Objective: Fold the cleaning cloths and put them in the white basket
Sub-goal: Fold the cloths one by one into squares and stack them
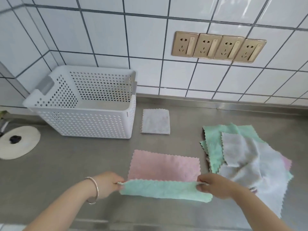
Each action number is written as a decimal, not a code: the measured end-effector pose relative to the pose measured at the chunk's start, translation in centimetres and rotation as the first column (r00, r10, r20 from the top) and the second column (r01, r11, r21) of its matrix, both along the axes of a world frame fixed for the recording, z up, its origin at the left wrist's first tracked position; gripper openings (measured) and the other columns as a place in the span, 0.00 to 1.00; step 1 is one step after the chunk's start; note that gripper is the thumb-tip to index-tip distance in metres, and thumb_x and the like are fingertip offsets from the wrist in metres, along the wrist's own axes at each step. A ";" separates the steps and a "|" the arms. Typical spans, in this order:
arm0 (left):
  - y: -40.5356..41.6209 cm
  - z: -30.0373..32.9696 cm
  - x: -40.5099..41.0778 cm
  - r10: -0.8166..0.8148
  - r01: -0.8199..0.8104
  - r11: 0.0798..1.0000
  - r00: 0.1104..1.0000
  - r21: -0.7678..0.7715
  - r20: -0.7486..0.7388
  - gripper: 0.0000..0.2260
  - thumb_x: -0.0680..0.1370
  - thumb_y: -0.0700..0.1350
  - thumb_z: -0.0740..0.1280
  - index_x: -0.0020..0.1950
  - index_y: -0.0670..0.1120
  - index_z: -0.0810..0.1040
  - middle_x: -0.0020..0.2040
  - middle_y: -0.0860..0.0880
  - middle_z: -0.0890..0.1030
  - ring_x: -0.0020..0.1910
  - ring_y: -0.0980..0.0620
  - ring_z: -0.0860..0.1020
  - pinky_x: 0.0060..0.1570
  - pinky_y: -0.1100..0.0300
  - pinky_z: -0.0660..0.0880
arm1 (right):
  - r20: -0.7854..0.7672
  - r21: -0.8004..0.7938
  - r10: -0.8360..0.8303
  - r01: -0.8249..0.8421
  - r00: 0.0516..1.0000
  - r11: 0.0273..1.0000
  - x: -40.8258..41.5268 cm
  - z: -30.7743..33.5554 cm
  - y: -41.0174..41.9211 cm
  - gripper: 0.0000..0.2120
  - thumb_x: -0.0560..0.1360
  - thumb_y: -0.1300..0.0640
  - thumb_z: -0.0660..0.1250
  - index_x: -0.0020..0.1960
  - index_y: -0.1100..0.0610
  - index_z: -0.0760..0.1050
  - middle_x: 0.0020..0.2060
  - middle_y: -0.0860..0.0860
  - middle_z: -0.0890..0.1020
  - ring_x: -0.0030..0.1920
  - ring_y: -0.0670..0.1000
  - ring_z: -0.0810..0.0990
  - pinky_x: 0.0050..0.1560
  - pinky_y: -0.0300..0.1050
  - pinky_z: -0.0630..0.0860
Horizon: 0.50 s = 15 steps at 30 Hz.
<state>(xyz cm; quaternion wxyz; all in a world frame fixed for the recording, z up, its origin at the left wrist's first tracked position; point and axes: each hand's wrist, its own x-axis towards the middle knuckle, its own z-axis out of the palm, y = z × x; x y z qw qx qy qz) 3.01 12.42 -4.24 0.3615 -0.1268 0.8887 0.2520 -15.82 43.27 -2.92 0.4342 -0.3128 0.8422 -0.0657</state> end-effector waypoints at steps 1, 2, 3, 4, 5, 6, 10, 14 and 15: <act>0.1 -0.7 0.3 -0.004 0.003 1.000 0.999 0.003 0.043 0.16 0.79 0.49 0.57 0.31 0.51 0.62 0.31 0.54 0.66 0.31 0.54 0.64 0.31 0.65 0.60 | 0.023 0.040 0.020 -0.021 1.000 0.999 0.3 -0.6 0.1 0.16 0.78 0.52 0.60 0.33 0.49 0.61 0.32 0.44 0.67 0.34 0.43 0.66 0.35 0.36 0.63; 0.2 -1.3 0.5 -0.018 0.017 1.000 0.998 0.010 0.068 0.17 0.79 0.50 0.57 0.31 0.50 0.61 0.31 0.53 0.65 0.31 0.54 0.64 0.31 0.64 0.59 | 0.043 0.068 0.043 -0.046 0.998 0.997 0.6 -1.0 0.2 0.16 0.78 0.51 0.60 0.33 0.49 0.61 0.32 0.44 0.67 0.34 0.44 0.66 0.35 0.36 0.62; 0.3 -1.8 0.7 -0.031 0.030 0.999 0.995 0.015 0.094 0.18 0.79 0.50 0.57 0.30 0.50 0.60 0.30 0.53 0.64 0.30 0.54 0.63 0.31 0.64 0.59 | 0.060 0.094 0.053 -0.058 0.997 0.994 0.9 -1.5 0.3 0.16 0.77 0.51 0.60 0.33 0.49 0.60 0.32 0.44 0.67 0.34 0.44 0.66 0.35 0.37 0.61; 0.5 -2.2 0.9 -0.042 0.040 0.999 0.993 0.024 0.107 0.18 0.79 0.50 0.58 0.30 0.49 0.60 0.29 0.53 0.64 0.29 0.55 0.62 0.30 0.64 0.58 | 0.085 0.109 0.045 -0.054 0.995 0.993 1.1 -1.9 0.5 0.16 0.77 0.51 0.61 0.32 0.49 0.60 0.31 0.44 0.67 0.33 0.44 0.65 0.34 0.37 0.61; 0.6 -2.4 0.9 -0.039 0.034 0.999 0.992 0.039 0.123 0.18 0.79 0.50 0.58 0.30 0.49 0.59 0.29 0.53 0.63 0.28 0.56 0.61 0.30 0.64 0.58 | 0.110 0.116 0.013 -0.026 0.994 0.993 1.3 -2.2 0.7 0.16 0.77 0.51 0.61 0.32 0.50 0.61 0.31 0.44 0.66 0.32 0.44 0.65 0.34 0.37 0.61; 0.7 -2.6 0.8 -0.028 0.020 0.998 0.991 0.060 0.133 0.18 0.79 0.50 0.58 0.30 0.49 0.59 0.29 0.54 0.63 0.28 0.57 0.61 0.30 0.64 0.58 | 0.131 0.116 -0.025 0.009 0.991 0.993 1.4 -2.4 0.8 0.16 0.77 0.51 0.61 0.32 0.50 0.61 0.31 0.44 0.67 0.31 0.44 0.65 0.34 0.37 0.61; 0.8 -3.8 0.1 0.238 -0.255 0.947 0.966 0.197 0.103 0.13 0.79 0.46 0.59 0.34 0.51 0.69 0.33 0.54 0.72 0.31 0.58 0.70 0.36 0.66 0.67 | 0.241 0.044 -0.290 0.289 0.926 0.956 1.1 -3.7 1.6 0.05 0.76 0.52 0.63 0.44 0.52 0.74 0.40 0.47 0.76 0.39 0.44 0.72 0.38 0.35 0.68; 1.3 -5.1 -1.4 0.626 -0.626 0.708 0.771 0.327 0.122 0.10 0.80 0.41 0.59 0.40 0.48 0.75 0.32 0.51 0.76 0.25 0.58 0.74 0.29 0.68 0.72 | 0.320 -0.135 -0.621 0.683 0.715 0.717 1.0 -5.2 1.3 0.05 0.75 0.58 0.66 0.50 0.54 0.78 0.45 0.50 0.81 0.42 0.46 0.76 0.39 0.37 0.68; 1.3 -5.7 -2.0 0.643 -0.635 0.712 0.761 0.300 0.084 0.10 0.80 0.41 0.58 0.40 0.48 0.75 0.33 0.50 0.76 0.26 0.56 0.74 0.30 0.67 0.71 | 0.329 -0.177 -0.659 0.730 0.676 0.660 0.9 -5.5 1.0 0.04 0.75 0.59 0.66 0.48 0.54 0.78 0.44 0.51 0.81 0.41 0.46 0.77 0.39 0.38 0.69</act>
